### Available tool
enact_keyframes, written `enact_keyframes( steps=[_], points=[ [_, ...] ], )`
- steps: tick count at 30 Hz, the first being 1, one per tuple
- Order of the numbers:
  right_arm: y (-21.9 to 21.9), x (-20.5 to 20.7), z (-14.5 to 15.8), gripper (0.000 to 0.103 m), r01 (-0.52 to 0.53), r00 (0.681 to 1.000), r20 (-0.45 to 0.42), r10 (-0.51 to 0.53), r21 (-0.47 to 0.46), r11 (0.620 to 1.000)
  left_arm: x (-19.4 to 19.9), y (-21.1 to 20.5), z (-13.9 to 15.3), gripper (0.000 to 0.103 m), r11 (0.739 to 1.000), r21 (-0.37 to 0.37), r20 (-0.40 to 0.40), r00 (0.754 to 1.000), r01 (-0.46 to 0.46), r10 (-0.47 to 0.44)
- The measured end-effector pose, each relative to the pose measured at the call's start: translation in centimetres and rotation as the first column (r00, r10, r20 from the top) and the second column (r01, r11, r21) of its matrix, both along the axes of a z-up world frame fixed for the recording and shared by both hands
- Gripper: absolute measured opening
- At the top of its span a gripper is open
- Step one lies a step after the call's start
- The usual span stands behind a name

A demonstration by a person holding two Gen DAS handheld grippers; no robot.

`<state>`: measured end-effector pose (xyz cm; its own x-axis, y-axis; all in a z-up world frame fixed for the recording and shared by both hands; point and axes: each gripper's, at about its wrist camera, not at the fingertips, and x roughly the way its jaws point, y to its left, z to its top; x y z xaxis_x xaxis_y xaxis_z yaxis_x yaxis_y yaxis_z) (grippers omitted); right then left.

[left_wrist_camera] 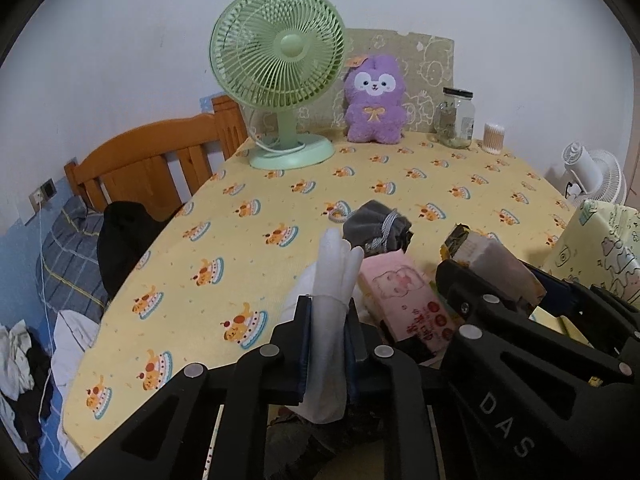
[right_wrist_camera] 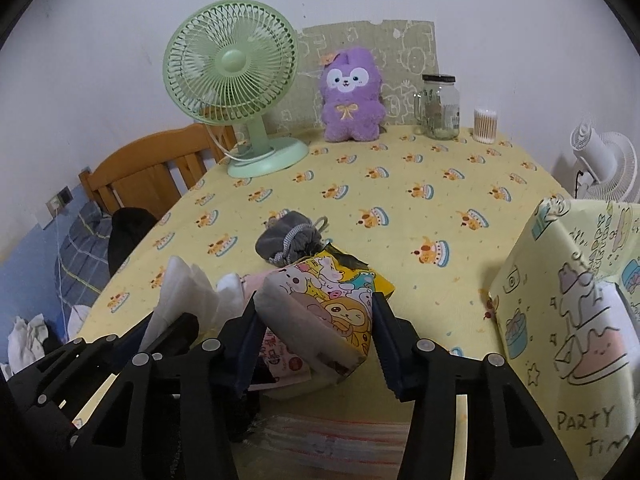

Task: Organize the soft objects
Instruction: 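Lift the white towel and snack packet and carry both toward the yellow box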

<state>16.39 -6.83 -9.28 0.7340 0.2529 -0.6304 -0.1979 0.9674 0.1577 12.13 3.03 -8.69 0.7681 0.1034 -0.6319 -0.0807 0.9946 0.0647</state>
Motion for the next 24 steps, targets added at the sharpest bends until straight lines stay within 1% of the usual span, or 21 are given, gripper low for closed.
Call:
enact_keyframes(
  steps=[7, 17, 24],
  points=[
    [-0.4, -0.7, 1.7, 0.055, -0.004, 1.000, 0.022, 0.004, 0.011, 1.000, -0.7, -0.6, 1.6, 0.011, 1.000, 0.008, 0.029, 1.000, -0.002, 0.002],
    [-1.7, -2.1, 4.9, 0.055, 0.012, 0.998, 0.063, -0.012, 0.000, 1.000, -1.5, -1.5, 4.3, 0.011, 1.000, -0.019, 0.060, 0.998, 0.010, -0.009],
    [-2.4, -2.4, 6.1, 0.055, 0.014, 0.997, 0.074, -0.013, -0.006, 1.000, -1.7, -2.1, 5.3, 0.011, 0.999, -0.031, 0.067, 0.998, 0.017, -0.015]
  ],
)
